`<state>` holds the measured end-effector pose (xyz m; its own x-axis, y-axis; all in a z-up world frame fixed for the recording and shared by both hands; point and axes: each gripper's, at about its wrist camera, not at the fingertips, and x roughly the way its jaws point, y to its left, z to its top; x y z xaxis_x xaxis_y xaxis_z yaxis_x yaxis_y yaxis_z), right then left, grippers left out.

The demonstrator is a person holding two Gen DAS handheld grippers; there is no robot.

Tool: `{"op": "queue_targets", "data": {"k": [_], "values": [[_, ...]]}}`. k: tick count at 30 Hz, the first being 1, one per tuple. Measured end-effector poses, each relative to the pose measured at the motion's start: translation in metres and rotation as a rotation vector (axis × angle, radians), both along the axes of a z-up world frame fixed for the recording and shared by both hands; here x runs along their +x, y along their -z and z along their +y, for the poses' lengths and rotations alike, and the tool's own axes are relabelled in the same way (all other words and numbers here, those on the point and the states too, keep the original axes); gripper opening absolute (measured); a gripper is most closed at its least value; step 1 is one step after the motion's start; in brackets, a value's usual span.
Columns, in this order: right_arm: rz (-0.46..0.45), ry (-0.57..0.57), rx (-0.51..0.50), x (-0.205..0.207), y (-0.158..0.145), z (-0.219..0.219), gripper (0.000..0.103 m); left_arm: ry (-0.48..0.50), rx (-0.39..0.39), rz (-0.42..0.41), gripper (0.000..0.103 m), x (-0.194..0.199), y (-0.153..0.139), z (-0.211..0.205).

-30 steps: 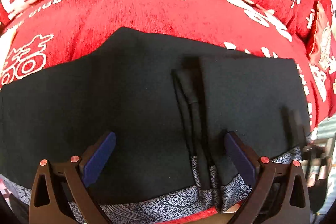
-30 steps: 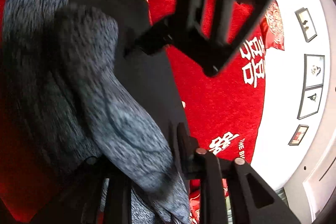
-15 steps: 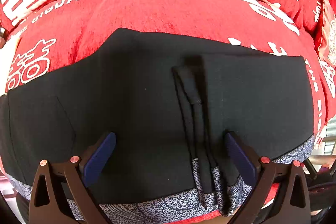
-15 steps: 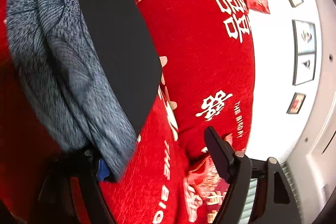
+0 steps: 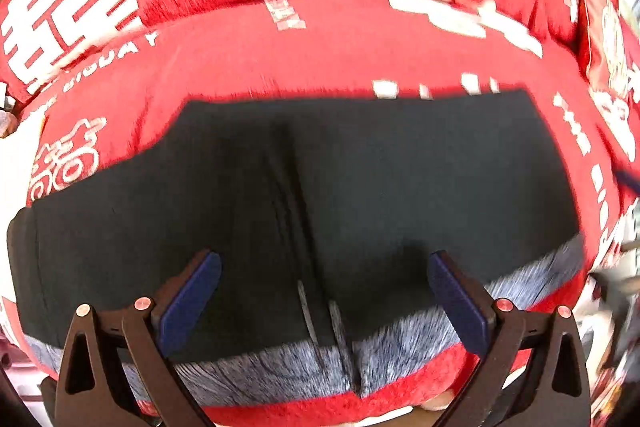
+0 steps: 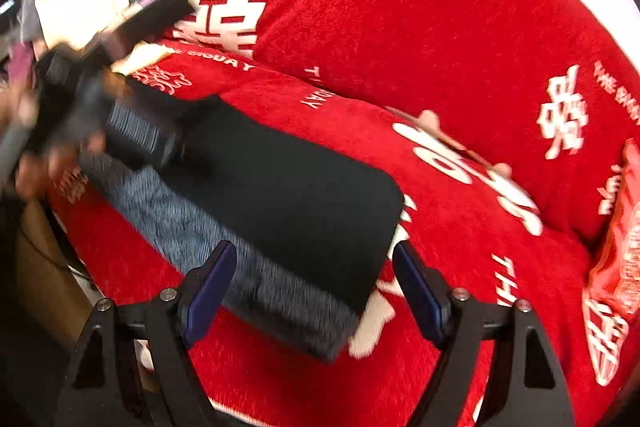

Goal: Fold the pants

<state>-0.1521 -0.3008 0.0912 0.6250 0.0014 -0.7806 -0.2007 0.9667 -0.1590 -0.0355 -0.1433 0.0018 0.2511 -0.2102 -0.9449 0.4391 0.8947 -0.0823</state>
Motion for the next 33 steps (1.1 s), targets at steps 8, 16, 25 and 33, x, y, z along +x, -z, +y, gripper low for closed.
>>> {"op": "queue_targets", "data": {"k": [8, 16, 25, 33], "values": [[0.275, 0.065, 0.215, 0.104, 0.060, -0.023, 0.088, -0.029, -0.008, 0.017, 0.103, -0.005, 0.015, 0.006], [0.236, 0.190, 0.131, 0.124, 0.055, -0.017, 0.094, -0.032, -0.025, 0.025, 0.103, -0.006, 0.016, 0.009], [0.268, 0.263, 0.067, 0.066, 0.055, -0.008, 0.097, -0.019, -0.033, 0.027, 0.103, -0.004, 0.017, 0.012], [0.192, 0.301, 0.050, 0.046, 0.030, 0.019, 0.097, -0.101, -0.016, -0.087, 0.103, -0.005, -0.013, 0.049]]}}
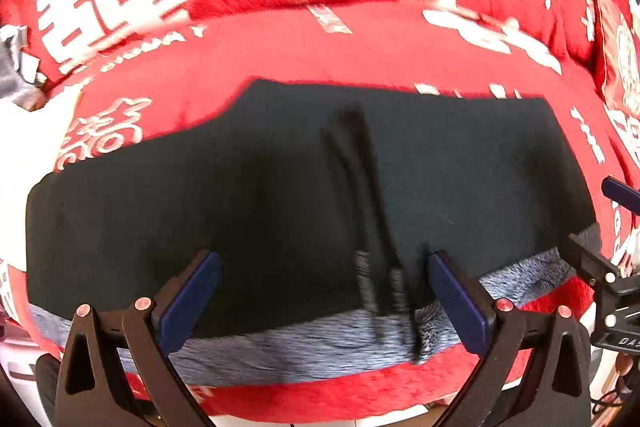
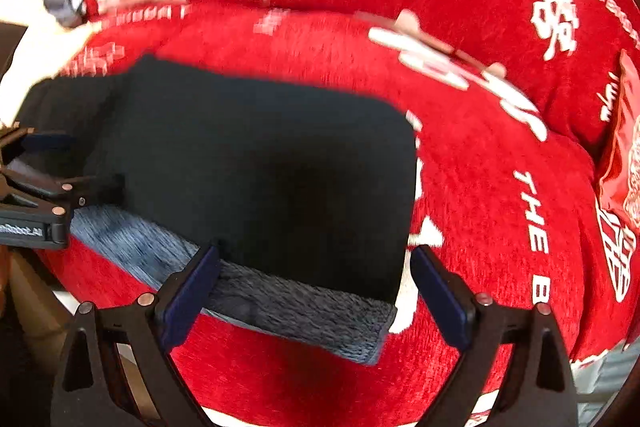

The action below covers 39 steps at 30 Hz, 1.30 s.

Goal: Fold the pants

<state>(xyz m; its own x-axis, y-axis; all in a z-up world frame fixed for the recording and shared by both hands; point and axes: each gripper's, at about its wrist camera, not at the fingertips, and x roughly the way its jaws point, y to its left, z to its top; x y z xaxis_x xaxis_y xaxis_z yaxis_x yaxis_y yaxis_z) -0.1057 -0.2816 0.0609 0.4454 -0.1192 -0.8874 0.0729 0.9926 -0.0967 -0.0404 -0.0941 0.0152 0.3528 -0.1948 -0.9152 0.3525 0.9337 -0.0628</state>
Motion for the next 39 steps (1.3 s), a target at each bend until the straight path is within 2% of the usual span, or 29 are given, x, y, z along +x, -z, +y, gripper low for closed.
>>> {"op": "queue_targets", "data": {"k": [2, 7, 9, 11, 14, 17, 20, 23, 25, 27, 28, 30, 33, 36, 39], "values": [[-0.002, -0.005, 0.013, 0.012, 0.001, 0.009, 0.099, -0.037, 0.001, 0.009, 0.103, 0.008, 0.002, 0.016], [0.064, 0.030, 0.026, 0.048, 0.033, 0.033, 0.099, -0.158, 0.011, 0.087, 0.103, 0.025, 0.026, 0.063], [0.038, 0.059, 0.031, 0.054, 0.040, 0.049, 0.102, -0.166, 0.021, 0.094, 0.103, 0.023, 0.032, 0.073], [0.030, 0.038, 0.044, 0.057, 0.041, 0.069, 0.102, -0.166, 0.031, 0.088, 0.103, 0.020, 0.034, 0.081], [0.039, 0.020, -0.012, 0.063, 0.037, 0.081, 0.102, -0.167, 0.024, 0.076, 0.103, 0.020, 0.031, 0.095], [0.031, 0.047, 0.075, 0.067, 0.025, 0.068, 0.102, -0.186, 0.042, 0.048, 0.103, 0.022, 0.027, 0.112], [-0.015, 0.158, 0.000, 0.069, 0.014, 0.048, 0.102, -0.241, 0.045, 0.047, 0.103, 0.028, 0.027, 0.139], [-0.044, 0.326, -0.011, 0.063, 0.008, 0.015, 0.102, -0.313, 0.022, 0.047, 0.103, 0.032, 0.026, 0.170], [-0.019, 0.429, -0.025, 0.061, 0.014, -0.006, 0.102, -0.363, 0.033, 0.060, 0.103, 0.033, 0.031, 0.192], [0.028, 0.491, 0.008, 0.061, 0.027, -0.019, 0.102, -0.377, 0.027, 0.075, 0.103, 0.035, 0.037, 0.202], [0.044, 0.497, 0.025, 0.063, 0.033, -0.019, 0.102, -0.370, 0.043, 0.068, 0.103, 0.034, 0.038, 0.200], [0.046, 0.487, -0.062, 0.069, 0.038, -0.002, 0.103, -0.350, 0.088, 0.055, 0.103, 0.031, 0.040, 0.192], [0.038, 0.469, -0.116, 0.078, 0.039, 0.026, 0.103, -0.324, 0.123, 0.040, 0.103, 0.025, 0.043, 0.178], [0.054, 0.332, -0.001, 0.093, 0.043, 0.059, 0.103, -0.304, 0.100, 0.047, 0.103, 0.022, 0.038, 0.175], [0.013, 0.230, -0.103, 0.105, 0.037, 0.098, 0.103, -0.311, 0.075, 0.042, 0.103, 0.021, 0.033, 0.181]]}}
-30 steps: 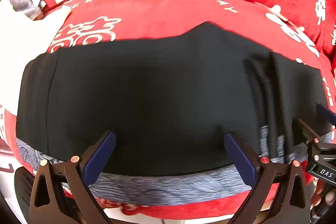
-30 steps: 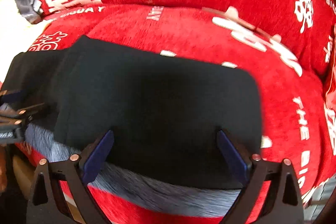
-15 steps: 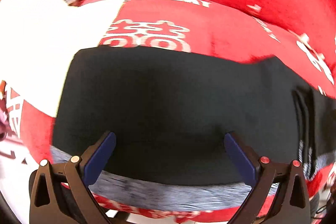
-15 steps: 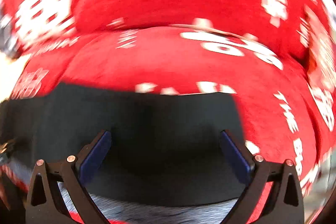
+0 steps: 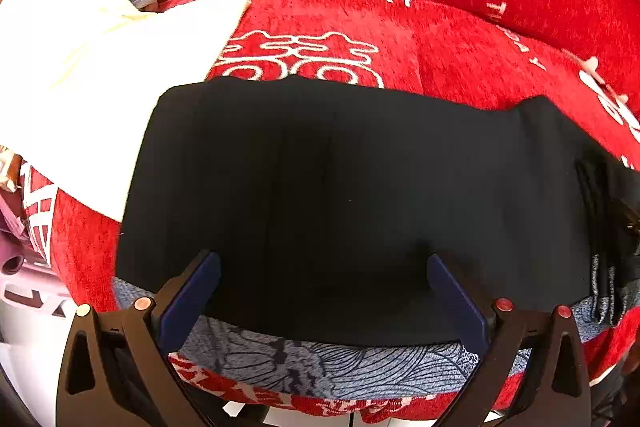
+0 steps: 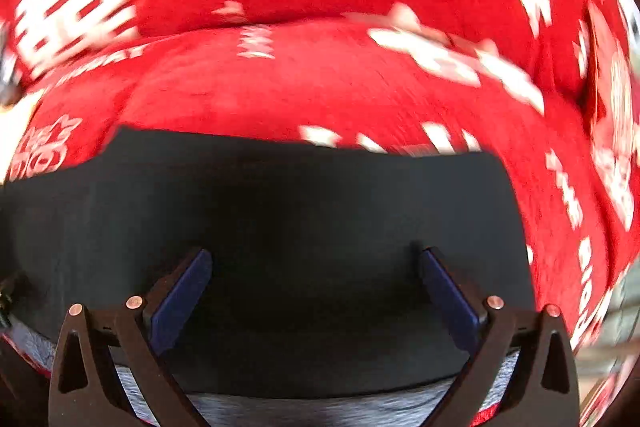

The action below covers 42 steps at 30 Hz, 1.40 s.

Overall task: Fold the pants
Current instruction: 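Press the folded black pants flat with both open grippers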

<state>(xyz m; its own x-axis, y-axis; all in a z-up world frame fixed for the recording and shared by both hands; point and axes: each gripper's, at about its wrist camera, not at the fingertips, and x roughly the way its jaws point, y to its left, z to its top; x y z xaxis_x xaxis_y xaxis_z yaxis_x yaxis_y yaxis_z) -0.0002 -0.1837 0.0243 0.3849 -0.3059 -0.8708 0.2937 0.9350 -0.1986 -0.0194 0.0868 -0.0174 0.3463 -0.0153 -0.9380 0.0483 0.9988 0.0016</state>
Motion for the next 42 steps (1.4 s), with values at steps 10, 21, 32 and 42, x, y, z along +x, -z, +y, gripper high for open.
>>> {"op": "queue_targets", "data": {"k": [10, 21, 32, 42], "values": [[-0.052, -0.136, 0.072, 0.022, -0.012, 0.030, 0.103, -0.095, -0.024, -0.003, 0.103, -0.002, 0.002, 0.034], [0.037, -0.445, -0.038, 0.015, 0.022, 0.108, 0.103, -0.078, 0.005, -0.005, 0.103, -0.019, 0.006, 0.039], [0.125, -0.467, 0.205, 0.059, 0.043, 0.131, 0.103, -0.082, 0.013, 0.012, 0.103, -0.025, 0.011, 0.043], [0.104, -0.591, 0.131, -0.043, 0.040, 0.143, 0.103, -0.158, -0.099, 0.061, 0.103, -0.019, 0.019, 0.082]]}}
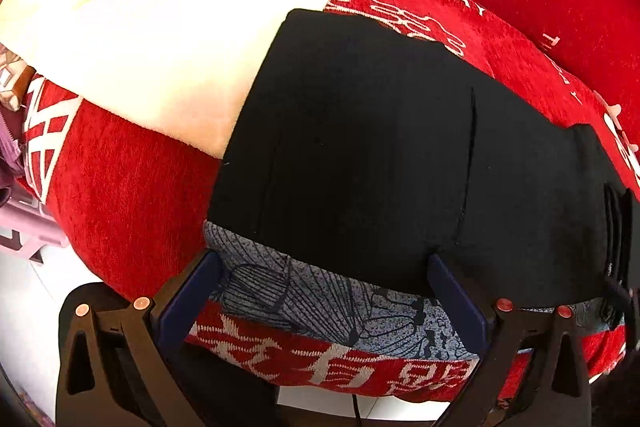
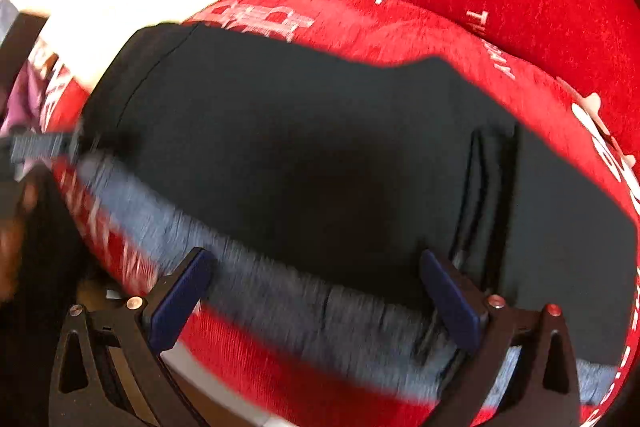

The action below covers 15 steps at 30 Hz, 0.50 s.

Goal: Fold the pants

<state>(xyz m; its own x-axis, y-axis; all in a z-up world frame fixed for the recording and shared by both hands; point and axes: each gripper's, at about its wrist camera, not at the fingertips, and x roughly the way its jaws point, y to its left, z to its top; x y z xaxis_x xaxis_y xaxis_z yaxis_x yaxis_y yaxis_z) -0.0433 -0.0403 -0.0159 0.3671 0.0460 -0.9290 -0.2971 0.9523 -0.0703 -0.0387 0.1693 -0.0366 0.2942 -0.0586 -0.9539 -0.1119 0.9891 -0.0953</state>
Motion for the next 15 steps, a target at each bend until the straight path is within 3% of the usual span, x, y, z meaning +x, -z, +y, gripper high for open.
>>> {"op": "queue_targets", "data": {"k": [3, 6, 9, 11, 15], "values": [[-0.025, -0.070, -0.066, -0.005, -0.005, 0.005, 0.103, 0.002, -0.007, -0.029, 0.103, -0.004, -0.012, -0.002], [-0.045, 0.009, 0.001, 0.009, -0.014, -0.011, 0.103, 0.043, 0.010, -0.048, 0.103, -0.008, -0.015, -0.014], [0.013, 0.045, 0.095, 0.031, -0.003, -0.017, 0.103, 0.043, 0.063, -0.011, 0.103, -0.008, -0.001, -0.018], [-0.031, -0.009, 0.063, 0.047, -0.002, -0.004, 0.103, 0.033, 0.043, -0.014, 0.103, -0.009, 0.001, -0.014], [-0.002, -0.030, 0.056, 0.094, 0.007, 0.011, 0.103, 0.028, 0.022, -0.001, 0.103, -0.012, 0.003, -0.004]]}}
